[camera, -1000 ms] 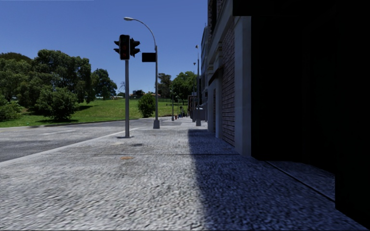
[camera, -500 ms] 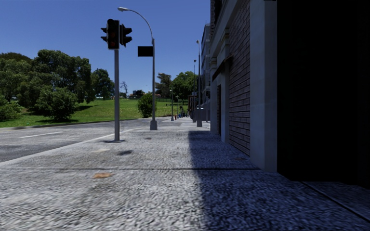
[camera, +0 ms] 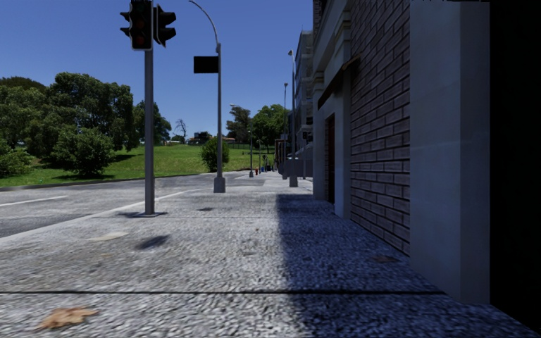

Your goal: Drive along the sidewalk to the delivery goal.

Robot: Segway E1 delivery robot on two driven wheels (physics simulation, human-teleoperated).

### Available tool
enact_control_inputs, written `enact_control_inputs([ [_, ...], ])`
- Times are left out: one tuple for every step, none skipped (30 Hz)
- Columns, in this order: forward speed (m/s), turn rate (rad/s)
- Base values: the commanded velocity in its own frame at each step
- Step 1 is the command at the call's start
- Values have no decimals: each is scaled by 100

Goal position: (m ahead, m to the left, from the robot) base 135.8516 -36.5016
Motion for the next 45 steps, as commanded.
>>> enact_control_inputs([
  [200, 0],
  [200, 0],
  [200, 0],
  [200, 0],
  [200, 0],
  [200, 0],
  [200, 0],
  [200, 0],
  [200, 0],
  [200, 0],
  [200, 0],
  [200, 0],
  [200, 0],
  [200, 0],
  [200, 0],
  [200, 0],
  [200, 0],
  [200, 0],
  [200, 0],
  [200, 0],
  [200, 0],
  [200, 0],
  [200, 0],
  [200, 0],
  [200, 0],
  [200, 0],
  [200, 0],
  [200, 0],
  [200, 0],
  [200, 0],
  [200, 0],
  [200, 0],
  [200, 0],
  [200, 0],
  [200, 0],
  [200, 0],
  [200, 0],
  [200, 0],
  [200, 0],
  [200, 0],
  [200, 0],
  [200, 0],
  [200, 0],
  [200, 0],
  [200, 0],
])
